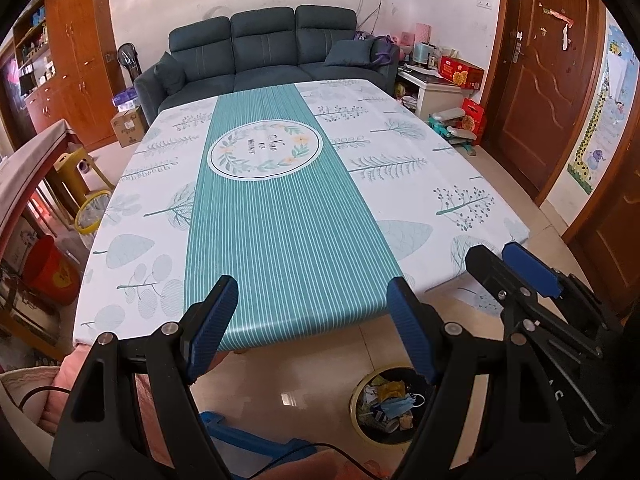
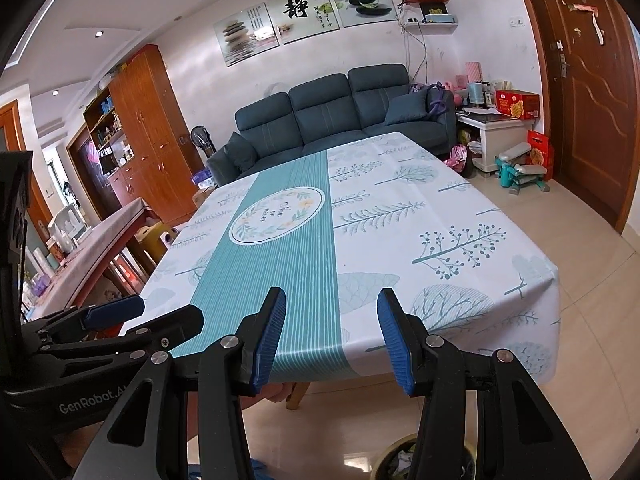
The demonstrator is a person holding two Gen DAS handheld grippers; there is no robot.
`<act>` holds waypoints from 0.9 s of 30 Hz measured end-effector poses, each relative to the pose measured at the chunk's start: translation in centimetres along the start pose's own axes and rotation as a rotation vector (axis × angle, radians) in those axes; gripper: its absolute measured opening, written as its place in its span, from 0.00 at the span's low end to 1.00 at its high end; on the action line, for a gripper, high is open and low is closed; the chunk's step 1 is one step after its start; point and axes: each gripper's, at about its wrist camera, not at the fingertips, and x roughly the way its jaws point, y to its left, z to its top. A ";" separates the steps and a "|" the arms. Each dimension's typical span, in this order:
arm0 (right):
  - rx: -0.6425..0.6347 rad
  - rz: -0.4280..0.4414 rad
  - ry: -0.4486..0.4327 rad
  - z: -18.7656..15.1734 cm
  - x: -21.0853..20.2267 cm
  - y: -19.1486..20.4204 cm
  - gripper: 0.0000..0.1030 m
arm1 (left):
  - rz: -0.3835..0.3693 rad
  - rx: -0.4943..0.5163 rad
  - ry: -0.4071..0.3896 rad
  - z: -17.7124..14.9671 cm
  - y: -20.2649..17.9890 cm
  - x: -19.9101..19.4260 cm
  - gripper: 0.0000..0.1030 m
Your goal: Collect trash
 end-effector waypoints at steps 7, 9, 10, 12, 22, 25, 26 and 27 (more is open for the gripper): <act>-0.012 0.009 0.001 0.0 0.2 0.2 0.47 | 0.008 -0.003 -0.008 0.2 0.2 -0.1 0.72; -0.016 0.010 0.003 0.1 0.3 0.3 0.47 | 0.013 -0.011 -0.008 0.2 0.3 -0.1 0.72; -0.018 0.011 0.003 0.0 0.4 0.3 0.47 | 0.013 -0.014 -0.008 0.2 0.4 -0.1 0.72; -0.022 0.013 0.004 0.1 0.4 0.3 0.47 | 0.015 -0.018 -0.007 0.2 0.5 -0.1 0.72; -0.023 0.013 0.005 0.1 0.4 0.5 0.47 | 0.018 -0.020 -0.009 0.1 0.6 -0.3 0.72; -0.025 0.014 0.005 0.1 0.4 0.5 0.47 | 0.016 -0.013 -0.007 0.0 0.6 -0.4 0.72; -0.026 0.013 0.005 0.1 0.4 0.5 0.47 | 0.016 -0.011 -0.003 -0.1 0.6 -0.4 0.72; -0.025 0.014 0.005 0.1 0.4 0.5 0.47 | 0.016 -0.011 -0.001 -0.1 0.6 -0.3 0.72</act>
